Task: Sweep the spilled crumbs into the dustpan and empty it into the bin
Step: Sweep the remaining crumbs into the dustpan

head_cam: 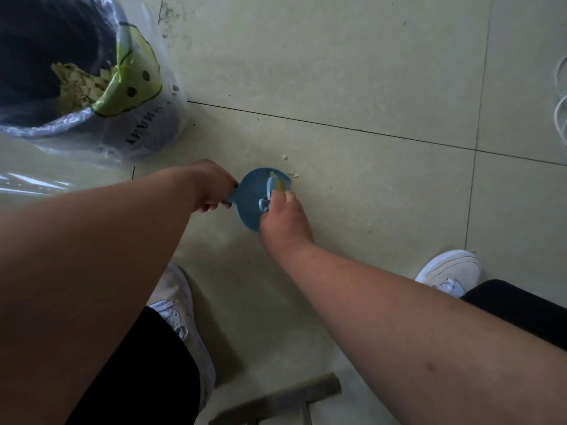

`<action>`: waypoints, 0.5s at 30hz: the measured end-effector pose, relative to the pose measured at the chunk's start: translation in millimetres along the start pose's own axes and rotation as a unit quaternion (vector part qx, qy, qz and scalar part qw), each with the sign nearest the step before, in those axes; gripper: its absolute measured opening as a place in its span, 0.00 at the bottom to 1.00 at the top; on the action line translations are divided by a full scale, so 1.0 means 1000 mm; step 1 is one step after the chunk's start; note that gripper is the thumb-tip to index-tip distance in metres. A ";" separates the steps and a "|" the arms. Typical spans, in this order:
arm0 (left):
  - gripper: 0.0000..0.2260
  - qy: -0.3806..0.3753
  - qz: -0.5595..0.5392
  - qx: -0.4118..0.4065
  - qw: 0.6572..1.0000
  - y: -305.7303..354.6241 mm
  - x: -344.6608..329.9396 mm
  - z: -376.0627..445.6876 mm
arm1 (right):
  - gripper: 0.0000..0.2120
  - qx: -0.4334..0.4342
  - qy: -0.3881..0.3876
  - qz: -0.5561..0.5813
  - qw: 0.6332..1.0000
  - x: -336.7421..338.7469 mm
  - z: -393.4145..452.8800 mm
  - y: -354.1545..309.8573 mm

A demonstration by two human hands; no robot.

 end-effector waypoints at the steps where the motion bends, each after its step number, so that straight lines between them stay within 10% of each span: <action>1: 0.14 0.001 0.012 -0.005 1.000 0.000 0.000 -0.002 | 0.24 0.004 -0.003 0.009 1.000 0.000 -0.001 0.000; 15: 0.11 0.081 0.328 0.063 0.939 -0.043 0.027 0.000 | 0.10 0.036 0.140 -0.003 0.989 0.109 0.040 0.053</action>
Point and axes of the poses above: each hand's wrist, its own z-axis towards the middle knuckle, its own x-axis out of the back of the hand, y = z × x, the point moved 2 cm from there along z, towards the middle knuckle, and after that the axes turned 10 degrees about -y, right-handed, at the moved point
